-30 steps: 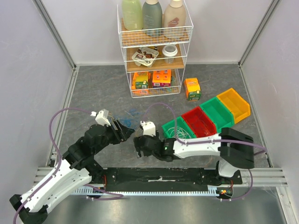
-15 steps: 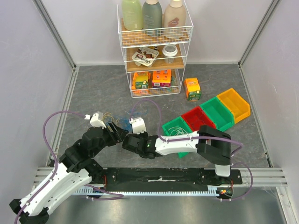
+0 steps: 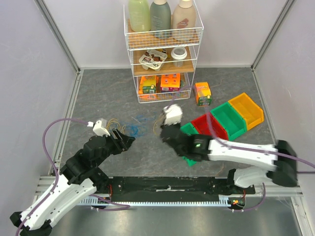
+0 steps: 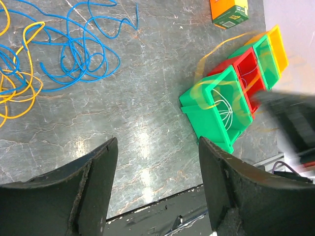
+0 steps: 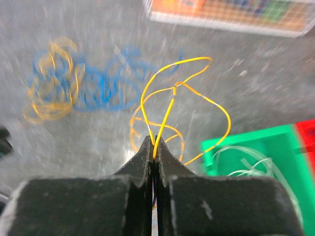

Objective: Untangle the cables

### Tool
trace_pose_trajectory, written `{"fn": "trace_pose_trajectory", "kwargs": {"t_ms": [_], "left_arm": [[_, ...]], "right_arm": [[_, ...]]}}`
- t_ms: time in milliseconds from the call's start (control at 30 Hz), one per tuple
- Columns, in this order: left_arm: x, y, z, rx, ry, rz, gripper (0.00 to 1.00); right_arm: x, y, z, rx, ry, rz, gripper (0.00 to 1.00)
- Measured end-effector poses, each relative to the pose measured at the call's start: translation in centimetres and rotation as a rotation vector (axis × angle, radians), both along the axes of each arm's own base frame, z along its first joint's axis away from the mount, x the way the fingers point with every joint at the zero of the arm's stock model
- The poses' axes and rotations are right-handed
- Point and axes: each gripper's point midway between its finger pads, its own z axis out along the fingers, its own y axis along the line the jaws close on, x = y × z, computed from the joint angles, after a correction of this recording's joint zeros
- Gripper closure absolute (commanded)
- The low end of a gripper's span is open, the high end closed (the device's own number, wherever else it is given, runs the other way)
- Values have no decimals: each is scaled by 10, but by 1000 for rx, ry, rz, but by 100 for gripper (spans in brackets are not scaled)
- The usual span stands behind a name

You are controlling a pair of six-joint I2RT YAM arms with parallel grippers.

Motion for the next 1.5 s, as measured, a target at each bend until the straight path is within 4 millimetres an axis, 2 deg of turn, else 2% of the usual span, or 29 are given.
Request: {"fn": "trace_pose_trajectory", "kwargs": {"t_ms": [67, 100, 133, 200, 233, 267, 300, 400, 500, 567, 667, 800, 1067, 1267, 1367, 1500], "left_arm": [[0, 0, 0, 1, 2, -1, 27], [0, -1, -1, 1, 3, -2, 27], [1, -1, -1, 3, 6, -4, 27], [1, -3, -2, 5, 12, -8, 27], [2, -5, -3, 5, 14, -11, 27], [3, -6, -3, 5, 16, -14, 27], [3, -8, -4, 4, 19, -20, 27], [3, -12, -3, 0, 23, -33, 27], [3, -13, -3, -2, 25, -40, 27], [2, -14, -3, -6, 26, -47, 27], [1, -16, -3, -8, 29, -54, 27], [1, -16, -4, -6, 35, -58, 27], [5, -23, -11, 2, 53, -70, 27], [5, -26, -14, 3, 63, -80, 27], [5, -27, -15, 1, 64, -83, 27], [6, -27, -14, -3, 60, -84, 27]], "right_arm": [[13, -28, 49, 96, -56, -44, 100], [20, -43, 66, 129, -80, -76, 100], [32, -70, 88, 167, -115, -133, 100], [50, -122, 117, 206, -175, -258, 100], [59, -151, 128, 212, -202, -333, 100], [64, -171, 132, 205, -217, -385, 100], [72, -201, 135, 188, -231, -465, 100], [88, -263, 127, 117, -220, -638, 100], [103, -308, 96, 46, -133, -750, 100], [113, -329, 63, 6, -29, -787, 100], [118, -346, 18, -26, 123, -801, 100], [116, -351, -16, -26, 237, -786, 100], [121, -345, -43, 42, 333, -729, 100], [128, -354, -68, 188, 425, -713, 100], [130, -351, -77, 236, 458, -699, 100], [132, -341, -86, 276, 484, -661, 94]]}}
